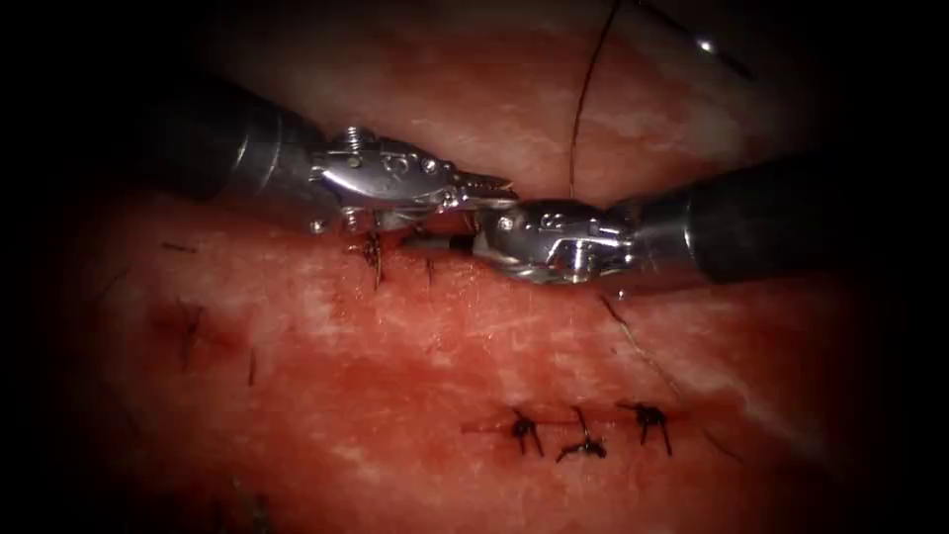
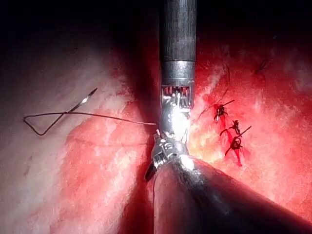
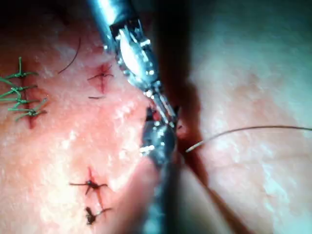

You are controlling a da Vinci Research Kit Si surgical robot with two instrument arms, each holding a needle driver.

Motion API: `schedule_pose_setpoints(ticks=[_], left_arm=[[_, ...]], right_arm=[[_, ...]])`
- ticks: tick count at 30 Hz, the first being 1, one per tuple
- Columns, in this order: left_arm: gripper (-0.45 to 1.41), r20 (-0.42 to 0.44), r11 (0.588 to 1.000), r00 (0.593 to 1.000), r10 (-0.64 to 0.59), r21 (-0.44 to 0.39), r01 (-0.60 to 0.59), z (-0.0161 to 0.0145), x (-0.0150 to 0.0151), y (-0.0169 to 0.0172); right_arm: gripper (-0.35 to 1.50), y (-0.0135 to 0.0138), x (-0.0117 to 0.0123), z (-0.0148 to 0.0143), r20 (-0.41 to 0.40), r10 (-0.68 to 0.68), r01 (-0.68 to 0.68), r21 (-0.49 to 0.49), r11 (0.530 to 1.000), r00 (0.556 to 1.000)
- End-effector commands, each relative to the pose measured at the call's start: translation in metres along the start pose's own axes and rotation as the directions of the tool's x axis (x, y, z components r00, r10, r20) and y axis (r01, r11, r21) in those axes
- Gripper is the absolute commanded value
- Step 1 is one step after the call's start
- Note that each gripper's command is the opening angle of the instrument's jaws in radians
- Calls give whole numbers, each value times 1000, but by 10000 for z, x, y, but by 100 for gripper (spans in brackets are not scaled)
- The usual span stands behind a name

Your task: Wound Closure

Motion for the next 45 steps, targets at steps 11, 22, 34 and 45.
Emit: schedule_pose_setpoints(ticks=[11,22,34,45], left_arm=[[-45,-2,1000,1000,-2,-4,2,6,-3,4],[-45,-16,1000,1000,-6,-22,6,-10,1,-4],[-45,-31,1000,999,-10,7,10,-98,-21,-41],[-11,13,998,1000,-10,64,9,-132,-144,-86]], right_arm=[[-35,3,4,-6,-34,-31,32,8,999,999],[146,-4,3,-15,-78,-43,40,-42,998,996],[148,-4,0,-66,-44,-47,47,11,999,998],[148,-10,3,-62,-43,-45,45,4,999,998]])
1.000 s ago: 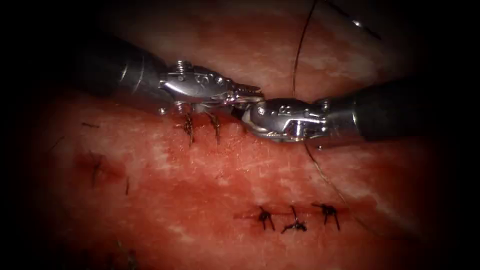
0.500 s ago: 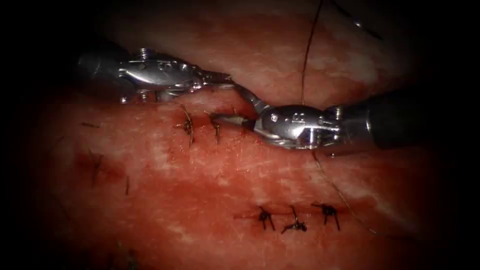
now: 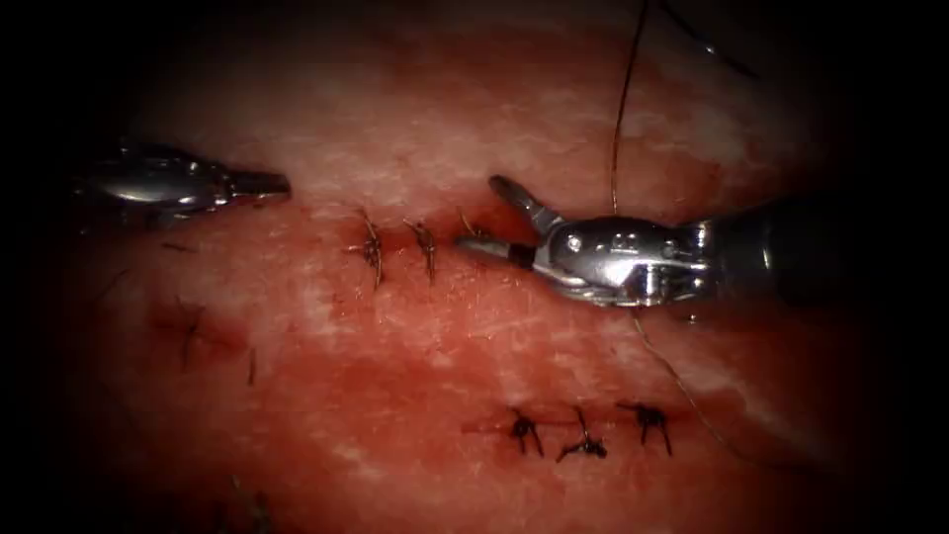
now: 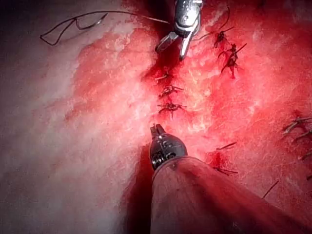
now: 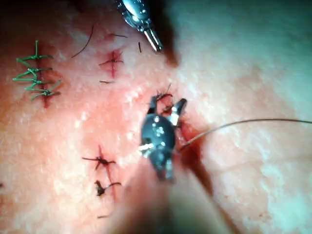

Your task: Wound Closure

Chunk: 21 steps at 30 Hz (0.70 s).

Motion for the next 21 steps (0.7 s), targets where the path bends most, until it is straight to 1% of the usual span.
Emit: schedule_pose_setpoints(ticks=[1,2,3,5,6,7,8,9,11,13,16,18,19,20,21], left_arm=[[24,5,1000,1000,10,3,-10,10,-19,-4],[41,3,1000,1000,15,4,-15,14,-27,-12],[37,1,1000,1000,21,8,-21,16,-34,-19],[14,-19,999,999,43,10,-42,20,-52,-38],[14,-22,999,999,32,8,-32,20,-59,-44],[17,-18,1000,1000,-19,5,19,19,-66,-50],[39,16,998,998,-67,3,67,16,-75,-56],[64,46,996,995,-89,10,88,13,-80,-61],[108,110,995,989,-100,32,97,3,-88,-68],[125,139,993,983,-117,41,112,-6,-92,-73],[126,147,990,980,-137,50,131,-22,-92,-81],[126,146,988,978,-148,59,140,-31,-86,-88],[125,136,986,978,-159,71,151,-38,-79,-93],[118,125,984,978,-166,87,156,-42,-71,-97],[96,108,982,981,-164,117,151,-47,-57,-101]], right_arm=[[148,-7,-6,5,0,2,-2,1,1000,1000],[148,-7,-6,5,0,2,-2,1,1000,1000],[148,-7,-6,5,0,2,-2,1,1000,1000],[148,-7,-6,5,0,2,-2,1,1000,1000],[148,-7,-6,5,0,2,-2,1,1000,1000],[148,-7,-6,5,0,2,-2,1,1000,1000],[148,-7,-6,5,0,2,-2,1,1000,1000],[148,-7,-6,4,0,1,-1,2,1000,1000],[148,-7,-6,3,0,1,-1,2,1000,1000],[148,-6,-6,3,0,1,-1,3,1000,1000],[148,-6,-7,3,0,1,-1,3,1000,1000],[148,-6,-7,3,1,1,-1,0,1000,1000],[148,-6,-7,2,1,1,-1,0,1000,1000],[148,-6,-7,2,1,1,-1,0,1000,1000],[148,-6,-7,2,1,1,-1,0,1000,1000]])
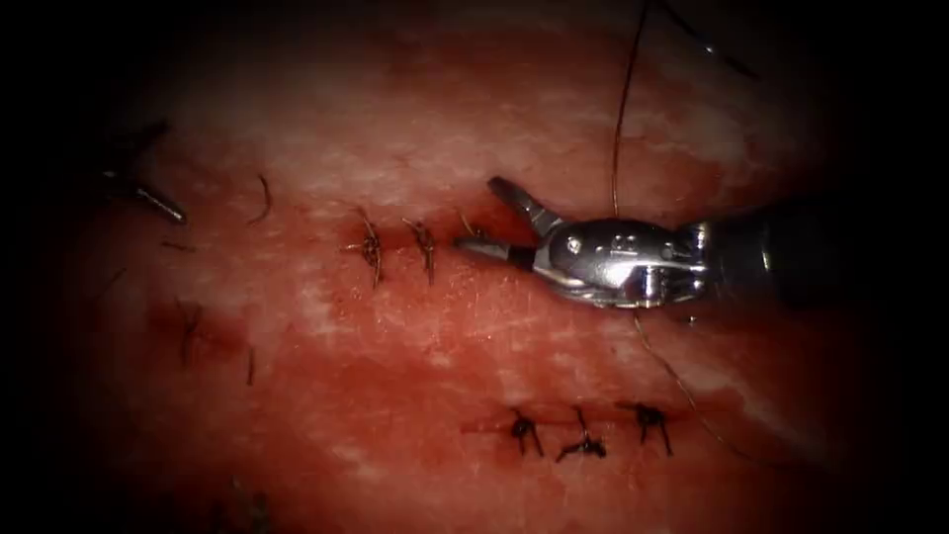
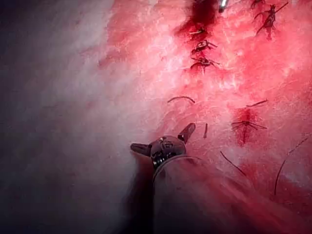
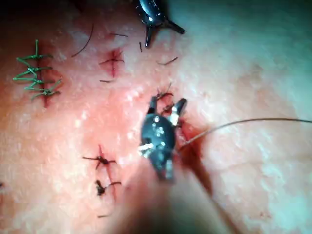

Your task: Wound Closure

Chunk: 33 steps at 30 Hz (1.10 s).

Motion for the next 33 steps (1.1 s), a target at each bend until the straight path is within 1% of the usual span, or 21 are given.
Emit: schedule_pose_setpoints(ticks=[1,3,5,6,7,9,10,14,15,16,17,19,21,22,23,25,26,27,28,30,33], left_arm=[[93,-21,1000,1000,12,18,-12,2,4,5],[84,-68,999,997,35,32,-33,-9,29,9],[79,-106,999,993,48,22,-46,-15,50,20],[78,-124,999,991,42,8,-41,-17,64,31],[76,-146,999,989,35,-30,-39,-16,85,50],[76,-160,997,987,10,-74,-22,-8,104,76],[76,-163,996,987,2,-93,-17,-2,112,88],[78,-179,980,984,-19,-199,-17,33,142,139],[78,-189,974,982,-17,-224,-26,46,149,152],[79,-199,965,980,-11,-259,-41,68,162,172],[79,-202,963,979,-5,-264,-50,77,166,179],[79,-210,958,978,9,-279,-69,95,172,193],[81,-211,956,977,1,-288,-63,114,175,207],[83,-213,955,977,-7,-292,-58,121,176,213],[88,-202,950,978,-48,-311,-18,136,178,225],[89,-181,942,978,-104,-333,39,148,177,236],[89,-180,938,975,-130,-342,62,153,177,240],[89,-170,923,969,-182,-369,108,166,174,248],[89,-166,917,967,-193,-380,118,172,173,251],[89,-149,904,963,-224,-401,148,193,169,261],[89,-130,881,957,-257,-438,178,214,167,273]], right_arm=[[148,-6,-5,4,1,1,-1,2,1000,1000],[148,-6,-4,2,4,1,-1,4,1000,1000],[148,-5,-1,-3,4,4,-4,9,1000,1000],[148,-4,3,-7,5,7,-7,12,1000,1000],[148,-4,11,-15,6,14,-14,20,1000,1000],[148,-4,21,-24,8,22,-22,29,999,1000],[148,-4,28,-32,12,26,-27,34,999,1000],[148,-8,51,-62,-11,44,-42,89,995,999],[148,-9,59,-73,-19,38,-36,102,994,999],[148,-7,73,-96,-48,40,-34,118,992,998],[146,-5,76,-103,-59,39,-32,120,992,997],[143,5,87,-127,-102,39,-26,129,991,994],[140,18,93,-152,-125,36,-24,93,995,991],[140,24,94,-162,-128,29,-20,73,997,991],[140,36,93,-180,-132,35,-30,41,999,991],[140,49,87,-198,-129,31,-29,13,999,991],[140,55,82,-206,-122,29,-30,-3,1000,992],[140,64,74,-216,-110,27,-30,-32,999,994],[140,70,69,-221,-103,25,-30,-50,998,994],[140,79,57,-226,-90,20,-29,-95,995,996],[140,84,47,-225,-72,14,-23,-117,993,997]])
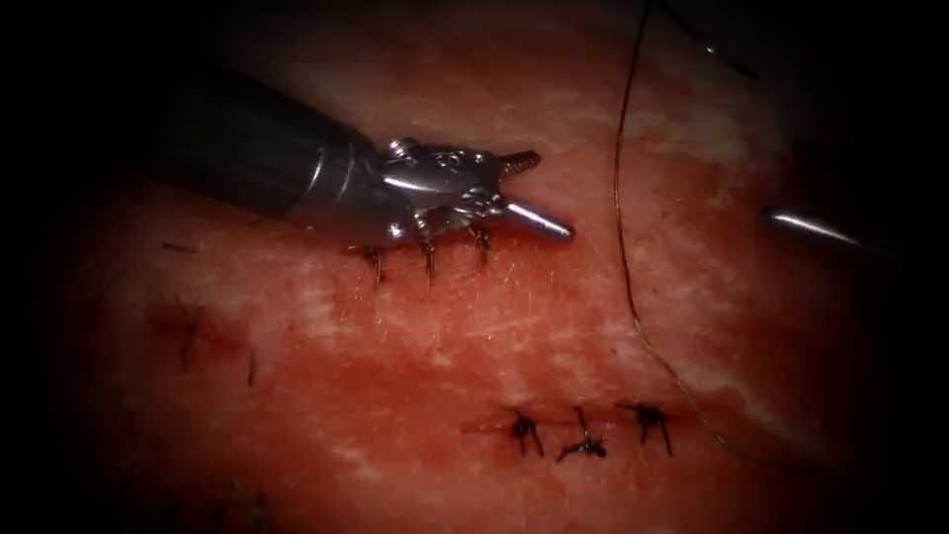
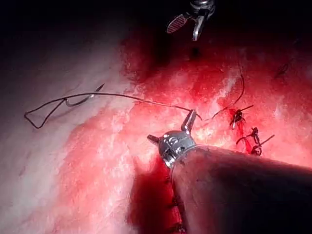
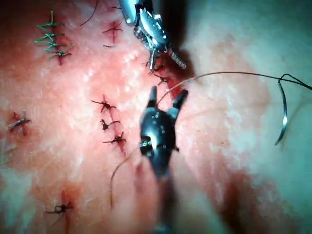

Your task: Wound Closure

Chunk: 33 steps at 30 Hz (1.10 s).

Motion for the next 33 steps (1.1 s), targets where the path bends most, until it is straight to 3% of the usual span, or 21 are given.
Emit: schedule_pose_setpoints(ticks=[1,8,13,20,23,25,26,29,33], left_arm=[[89,-1,1000,1000,-7,-10,7,13,-9,0],[88,8,997,999,-43,-58,43,40,-18,-1],[71,-12,996,999,-50,-77,49,48,-14,-2],[51,-64,982,993,-97,-169,85,56,-12,1],[34,-59,981,994,-94,-178,82,58,-12,0],[-27,-57,979,994,-91,-188,79,58,-11,-2],[-45,-56,978,994,-90,-194,77,57,-11,-3],[-45,-65,976,994,-90,-202,76,45,-10,-3],[-45,-70,974,996,-57,-224,40,2,4,4]], right_arm=[[140,-5,-17,5,15,-4,4,-7,1000,1000],[140,-4,-46,19,73,-31,32,-12,999,997],[140,-6,-54,25,81,-39,39,-9,999,996],[140,-7,-55,27,84,-40,40,-9,999,996],[140,-7,-56,27,84,-40,41,-9,999,996],[140,-7,-56,28,84,-40,41,-10,999,996],[140,-8,-56,28,84,-40,41,-11,999,996],[140,-8,-57,29,83,-40,42,-12,999,996],[140,-8,-57,29,83,-41,42,-12,999,996]])
